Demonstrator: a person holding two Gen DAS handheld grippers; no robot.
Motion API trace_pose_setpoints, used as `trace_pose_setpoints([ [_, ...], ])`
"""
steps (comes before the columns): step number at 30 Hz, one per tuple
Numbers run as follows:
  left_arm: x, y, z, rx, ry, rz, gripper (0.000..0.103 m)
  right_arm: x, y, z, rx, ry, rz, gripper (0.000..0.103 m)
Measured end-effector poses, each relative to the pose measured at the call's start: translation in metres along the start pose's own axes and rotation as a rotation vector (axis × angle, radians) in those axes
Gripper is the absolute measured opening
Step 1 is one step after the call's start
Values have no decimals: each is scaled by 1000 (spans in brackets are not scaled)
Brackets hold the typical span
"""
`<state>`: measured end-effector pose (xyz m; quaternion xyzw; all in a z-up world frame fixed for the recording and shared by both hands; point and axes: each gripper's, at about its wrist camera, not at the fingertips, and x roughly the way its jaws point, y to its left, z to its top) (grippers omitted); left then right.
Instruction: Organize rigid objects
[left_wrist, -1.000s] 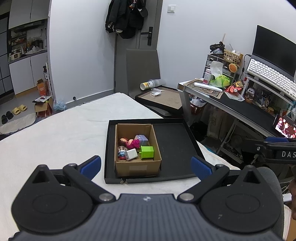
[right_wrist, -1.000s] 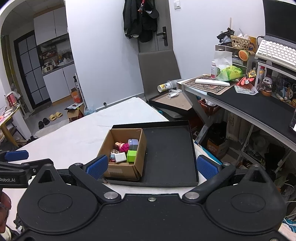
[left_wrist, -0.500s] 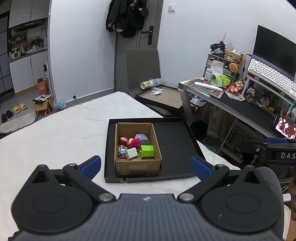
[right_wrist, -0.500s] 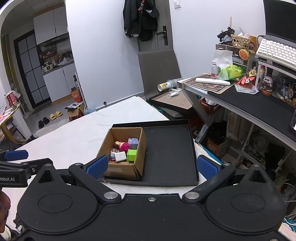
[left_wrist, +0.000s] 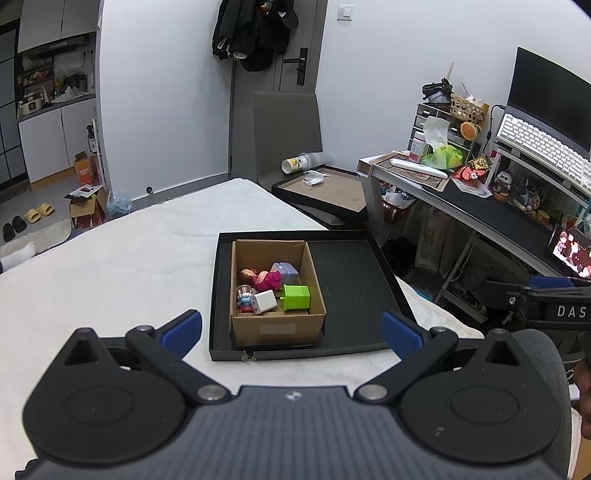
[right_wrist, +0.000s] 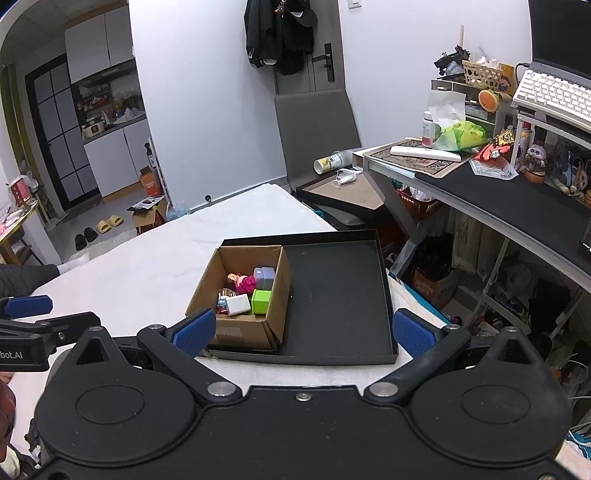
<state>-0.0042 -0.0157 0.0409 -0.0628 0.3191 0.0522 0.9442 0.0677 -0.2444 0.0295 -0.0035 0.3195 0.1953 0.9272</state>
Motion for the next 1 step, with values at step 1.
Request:
trace_pose_setpoints([
  [1, 1, 1, 0, 1, 2, 0, 102, 1, 0, -1, -1, 2, 0, 103],
])
